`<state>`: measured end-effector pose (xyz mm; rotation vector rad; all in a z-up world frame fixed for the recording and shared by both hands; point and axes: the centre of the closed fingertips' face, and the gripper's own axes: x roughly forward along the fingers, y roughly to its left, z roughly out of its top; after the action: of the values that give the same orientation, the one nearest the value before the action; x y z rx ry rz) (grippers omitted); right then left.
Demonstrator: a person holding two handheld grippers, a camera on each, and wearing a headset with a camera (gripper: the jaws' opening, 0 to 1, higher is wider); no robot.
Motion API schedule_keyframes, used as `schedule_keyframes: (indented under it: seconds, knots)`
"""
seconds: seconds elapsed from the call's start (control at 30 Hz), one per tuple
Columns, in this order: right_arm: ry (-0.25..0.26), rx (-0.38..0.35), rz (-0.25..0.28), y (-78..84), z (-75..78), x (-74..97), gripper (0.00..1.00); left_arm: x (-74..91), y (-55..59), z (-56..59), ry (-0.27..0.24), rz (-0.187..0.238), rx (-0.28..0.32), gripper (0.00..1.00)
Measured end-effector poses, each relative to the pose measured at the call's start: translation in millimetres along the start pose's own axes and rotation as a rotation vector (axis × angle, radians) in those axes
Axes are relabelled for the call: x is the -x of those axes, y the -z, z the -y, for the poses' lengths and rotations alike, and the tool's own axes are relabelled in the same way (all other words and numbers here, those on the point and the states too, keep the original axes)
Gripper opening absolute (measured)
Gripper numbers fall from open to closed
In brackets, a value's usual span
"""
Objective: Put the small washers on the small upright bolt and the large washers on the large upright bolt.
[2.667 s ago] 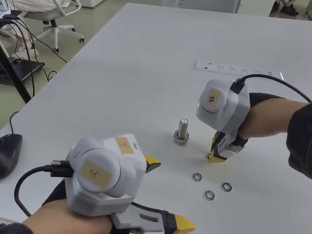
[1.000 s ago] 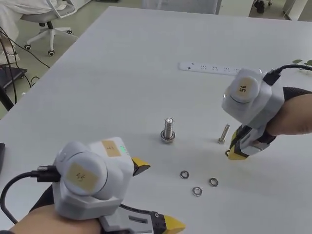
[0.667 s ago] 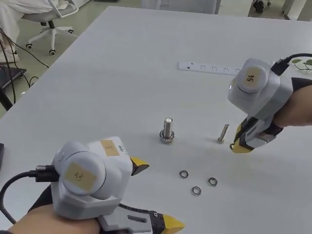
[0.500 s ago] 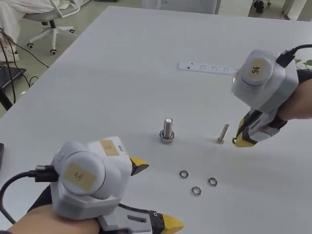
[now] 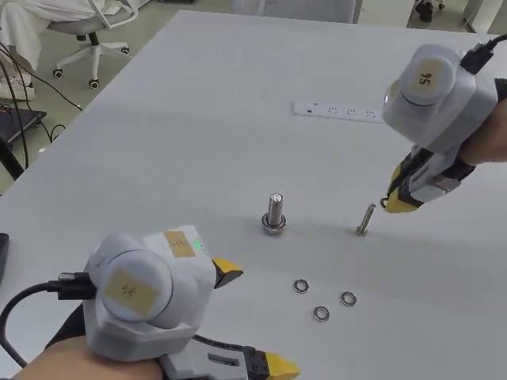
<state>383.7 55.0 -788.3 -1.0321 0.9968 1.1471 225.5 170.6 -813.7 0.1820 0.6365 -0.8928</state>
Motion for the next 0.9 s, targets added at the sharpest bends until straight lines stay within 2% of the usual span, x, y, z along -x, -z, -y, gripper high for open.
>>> schedule_keyframes:
  seconds: [0.3,0.9]
  knots:
    - [-0.011,0.019,-0.005,-6.8,7.7,-8.4,0.14,0.2,0.9,-2.5,-0.006,-0.001,0.008,0.73]
    - [-0.049,0.016,-0.016,-4.4,8.9,-22.5,0.14,0.3,3.0,-3.6,-0.012,-0.012,0.017,0.73]
